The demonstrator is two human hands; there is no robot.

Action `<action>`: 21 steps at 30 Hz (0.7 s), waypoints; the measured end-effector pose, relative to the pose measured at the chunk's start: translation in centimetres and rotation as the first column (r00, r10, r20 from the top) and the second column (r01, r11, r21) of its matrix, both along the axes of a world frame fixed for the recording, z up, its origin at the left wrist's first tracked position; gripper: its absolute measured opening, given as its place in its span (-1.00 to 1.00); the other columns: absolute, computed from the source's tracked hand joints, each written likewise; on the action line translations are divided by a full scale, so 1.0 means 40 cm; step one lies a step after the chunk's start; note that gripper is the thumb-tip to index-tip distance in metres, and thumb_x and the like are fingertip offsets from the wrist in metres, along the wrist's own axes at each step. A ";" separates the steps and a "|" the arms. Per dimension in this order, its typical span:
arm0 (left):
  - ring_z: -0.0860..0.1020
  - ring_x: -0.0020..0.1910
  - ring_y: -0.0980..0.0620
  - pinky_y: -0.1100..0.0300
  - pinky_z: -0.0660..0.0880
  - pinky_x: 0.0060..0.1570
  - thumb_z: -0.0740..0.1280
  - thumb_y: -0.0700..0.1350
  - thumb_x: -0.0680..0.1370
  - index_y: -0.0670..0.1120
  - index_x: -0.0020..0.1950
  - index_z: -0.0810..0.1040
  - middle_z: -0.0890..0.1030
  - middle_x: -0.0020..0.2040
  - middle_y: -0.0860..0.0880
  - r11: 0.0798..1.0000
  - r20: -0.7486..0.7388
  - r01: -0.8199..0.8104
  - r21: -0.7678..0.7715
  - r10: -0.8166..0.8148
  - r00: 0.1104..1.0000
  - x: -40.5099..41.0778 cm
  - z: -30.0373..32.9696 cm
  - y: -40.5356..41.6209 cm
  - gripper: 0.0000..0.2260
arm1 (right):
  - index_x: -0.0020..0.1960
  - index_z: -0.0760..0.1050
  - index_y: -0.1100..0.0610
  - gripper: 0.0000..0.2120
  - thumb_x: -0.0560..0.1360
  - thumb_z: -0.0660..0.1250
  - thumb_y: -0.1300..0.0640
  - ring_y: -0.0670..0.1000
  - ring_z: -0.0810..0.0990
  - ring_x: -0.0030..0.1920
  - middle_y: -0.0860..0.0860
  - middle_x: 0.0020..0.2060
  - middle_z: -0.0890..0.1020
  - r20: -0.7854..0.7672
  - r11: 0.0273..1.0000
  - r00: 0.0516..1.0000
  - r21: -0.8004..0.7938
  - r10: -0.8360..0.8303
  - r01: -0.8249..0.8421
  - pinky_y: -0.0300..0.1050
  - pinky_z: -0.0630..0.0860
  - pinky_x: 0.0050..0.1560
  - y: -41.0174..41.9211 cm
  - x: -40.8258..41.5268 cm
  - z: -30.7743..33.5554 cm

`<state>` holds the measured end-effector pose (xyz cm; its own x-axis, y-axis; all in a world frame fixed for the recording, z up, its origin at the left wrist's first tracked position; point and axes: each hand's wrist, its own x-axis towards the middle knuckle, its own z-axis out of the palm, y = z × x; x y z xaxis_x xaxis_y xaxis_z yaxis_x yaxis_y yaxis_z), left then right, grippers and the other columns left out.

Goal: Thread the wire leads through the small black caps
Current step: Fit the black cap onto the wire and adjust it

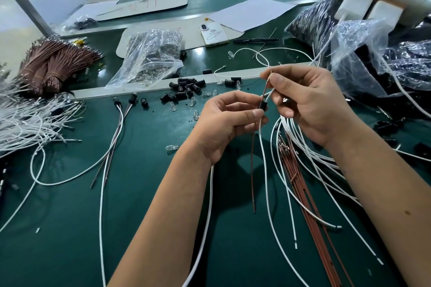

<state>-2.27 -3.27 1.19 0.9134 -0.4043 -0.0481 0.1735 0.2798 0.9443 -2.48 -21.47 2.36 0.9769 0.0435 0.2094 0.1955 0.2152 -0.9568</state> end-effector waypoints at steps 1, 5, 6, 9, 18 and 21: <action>0.70 -0.20 -0.09 0.19 0.61 -0.18 0.42 -0.42 0.46 -0.17 -0.08 0.66 0.70 -0.14 -0.16 1.000 0.004 -0.001 0.000 0.001 1.000 0.000 -0.001 0.000 -0.83 | 0.02 0.67 0.24 -0.87 0.61 0.34 0.32 -0.06 0.47 -0.36 0.13 -0.22 0.57 0.002 1.000 1.000 -0.011 -0.008 0.008 -0.29 0.34 -0.52 0.000 0.000 0.000; 0.70 -0.17 -0.12 0.17 0.62 -0.14 0.46 -0.39 0.43 -0.18 -0.05 0.68 0.71 -0.10 -0.19 1.000 0.031 -0.018 0.002 0.018 0.999 0.001 -0.007 -0.002 -0.83 | 0.00 0.70 0.21 -0.88 0.60 0.38 0.30 -0.03 0.46 -0.38 0.17 -0.32 0.52 0.021 0.993 0.997 -0.097 -0.069 0.070 -0.26 0.35 -0.50 -0.006 0.001 0.001; 0.70 -0.16 -0.12 0.16 0.62 -0.12 0.47 -0.38 0.43 -0.19 -0.03 0.68 0.71 -0.09 -0.20 1.000 0.036 -0.023 0.007 0.023 0.999 0.001 -0.008 -0.003 -0.83 | 0.01 0.70 0.20 -0.89 0.60 0.39 0.29 -0.03 0.45 -0.38 0.17 -0.33 0.51 0.027 0.989 0.996 -0.116 -0.085 0.088 -0.25 0.35 -0.50 -0.007 0.001 0.001; 0.71 -0.17 -0.13 0.14 0.63 -0.12 0.46 -0.40 0.43 -0.21 -0.01 0.67 0.71 -0.11 -0.20 0.999 0.040 -0.032 -0.004 0.032 0.999 0.000 -0.010 -0.009 -0.82 | 0.14 0.66 0.18 -0.85 0.59 0.41 0.27 -0.03 0.48 -0.36 0.19 -0.26 0.52 0.025 0.990 0.995 -0.095 -0.098 0.099 -0.24 0.37 -0.49 -0.005 -0.001 0.005; 0.70 -0.17 -0.04 0.18 0.62 -0.14 0.44 -0.42 0.45 -0.24 0.07 0.65 0.71 -0.09 -0.17 0.969 -0.001 -0.242 -0.051 0.242 0.970 0.016 -0.008 -0.004 -0.77 | 0.02 0.61 0.25 -0.68 0.46 0.51 0.00 -0.04 0.54 -0.41 0.06 -0.24 0.69 -0.166 0.962 0.986 -0.268 0.006 -0.051 -0.24 0.39 -0.56 0.030 -0.013 -0.010; 0.69 -0.18 -0.04 0.17 0.63 -0.13 0.46 -0.40 0.43 -0.23 0.03 0.66 0.71 -0.14 -0.14 0.960 0.002 -0.274 -0.058 0.275 0.961 0.017 -0.010 -0.002 -0.79 | -0.02 0.63 0.29 -0.73 0.49 0.52 0.07 -0.03 0.56 -0.45 0.09 -0.29 0.68 -0.194 0.945 0.981 -0.323 -0.007 -0.057 -0.25 0.38 -0.58 0.030 -0.014 -0.013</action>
<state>-1.60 -3.36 0.79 0.9900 -0.1395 -0.0224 0.0728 0.3680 0.9270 -3.05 -20.27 1.85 0.9946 0.1031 -0.0100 0.0016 -0.1117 -0.9937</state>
